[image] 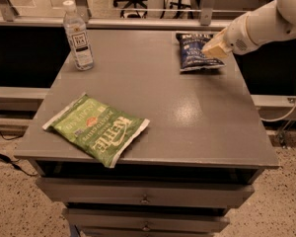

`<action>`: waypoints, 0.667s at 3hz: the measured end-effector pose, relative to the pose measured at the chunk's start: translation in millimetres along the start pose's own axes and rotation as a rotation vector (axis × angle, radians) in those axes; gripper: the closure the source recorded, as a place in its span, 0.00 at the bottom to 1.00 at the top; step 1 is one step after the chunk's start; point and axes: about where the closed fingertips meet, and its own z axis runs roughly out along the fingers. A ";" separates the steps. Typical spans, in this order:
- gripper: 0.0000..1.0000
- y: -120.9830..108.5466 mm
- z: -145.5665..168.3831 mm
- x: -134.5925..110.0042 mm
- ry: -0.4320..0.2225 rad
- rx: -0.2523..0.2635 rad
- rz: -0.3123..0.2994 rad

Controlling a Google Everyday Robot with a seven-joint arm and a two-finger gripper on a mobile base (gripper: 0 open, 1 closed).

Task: Pick blue chip bag

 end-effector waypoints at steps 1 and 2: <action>0.54 -1.2 -3.4 4.2 -0.002 -0.012 -0.003; 0.31 -0.7 3.0 4.8 -0.010 -0.021 0.003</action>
Offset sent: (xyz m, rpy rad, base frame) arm 0.0039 -0.0038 -0.0056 0.0257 0.0070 0.0118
